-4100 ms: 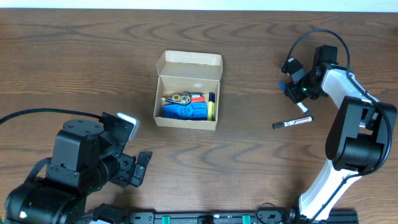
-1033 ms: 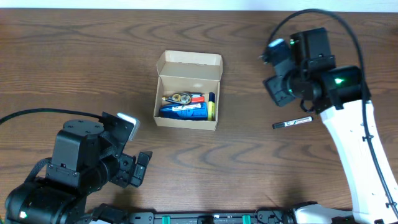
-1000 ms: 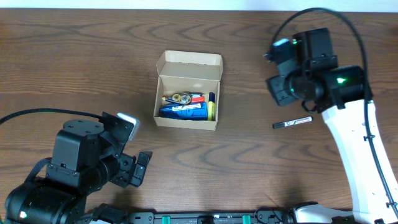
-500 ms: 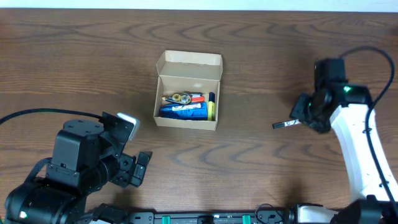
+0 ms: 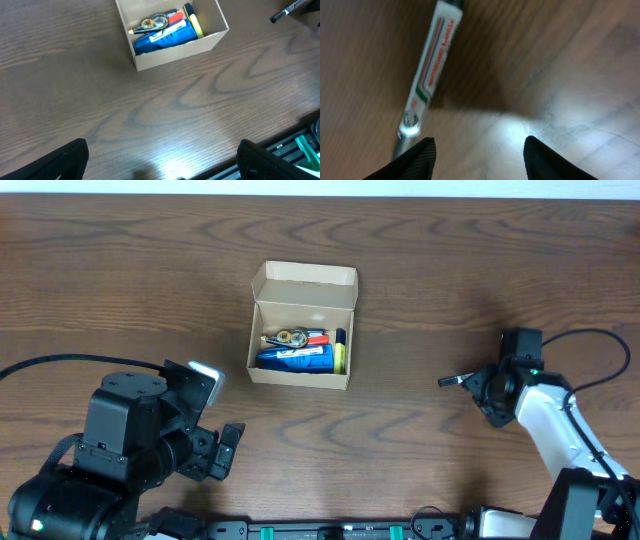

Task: Pack container
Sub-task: 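Withdraw the right gripper and reach to the black marker, then grasp the black marker with the right gripper and lift it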

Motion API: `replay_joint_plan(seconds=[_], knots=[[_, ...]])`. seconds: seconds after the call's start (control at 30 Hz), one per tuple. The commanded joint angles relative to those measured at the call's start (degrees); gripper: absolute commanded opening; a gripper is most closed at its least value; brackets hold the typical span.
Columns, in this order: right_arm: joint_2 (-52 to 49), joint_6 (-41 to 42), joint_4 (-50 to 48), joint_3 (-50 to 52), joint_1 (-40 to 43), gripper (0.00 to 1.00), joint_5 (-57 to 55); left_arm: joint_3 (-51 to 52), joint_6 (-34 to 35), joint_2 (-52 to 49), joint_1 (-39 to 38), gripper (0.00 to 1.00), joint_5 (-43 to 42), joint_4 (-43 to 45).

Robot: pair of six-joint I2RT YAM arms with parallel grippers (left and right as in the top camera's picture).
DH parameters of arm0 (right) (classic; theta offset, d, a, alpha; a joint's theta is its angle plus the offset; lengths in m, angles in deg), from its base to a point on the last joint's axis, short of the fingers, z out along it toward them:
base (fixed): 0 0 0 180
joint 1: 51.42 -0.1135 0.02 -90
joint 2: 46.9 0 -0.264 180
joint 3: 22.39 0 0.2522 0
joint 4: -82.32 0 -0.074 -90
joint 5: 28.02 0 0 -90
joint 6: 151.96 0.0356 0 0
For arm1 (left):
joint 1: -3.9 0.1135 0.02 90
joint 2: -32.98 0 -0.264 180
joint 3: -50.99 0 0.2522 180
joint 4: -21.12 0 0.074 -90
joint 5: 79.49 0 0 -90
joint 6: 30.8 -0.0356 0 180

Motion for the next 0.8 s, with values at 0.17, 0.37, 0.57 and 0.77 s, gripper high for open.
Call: replay_joint_plan(seconds=[0.17,0.37,0.57,0.77], knots=[[0.2,4.8,-10.2,3.7,0.3,0.64,-0.4,-0.8,-0.4,0.0,0.2,0.95,-0.6,-0.2],[-2.0,4.9,-15.6,3.7,0.3,0.68,0.9,-0.8,-0.4,0.0,0.2,0.95,-0.6,-0.2],[-4.4,8.1,-17.1,3.7,0.3,0.69,2.4,-0.8,-0.4,0.0,0.2,0.95,-0.6,-0.2],[-5.7,9.2,-17.0,3.6,0.4,0.73,2.9,-0.8,-0.4,0.0,0.2,0.95,-0.6,-0.2]])
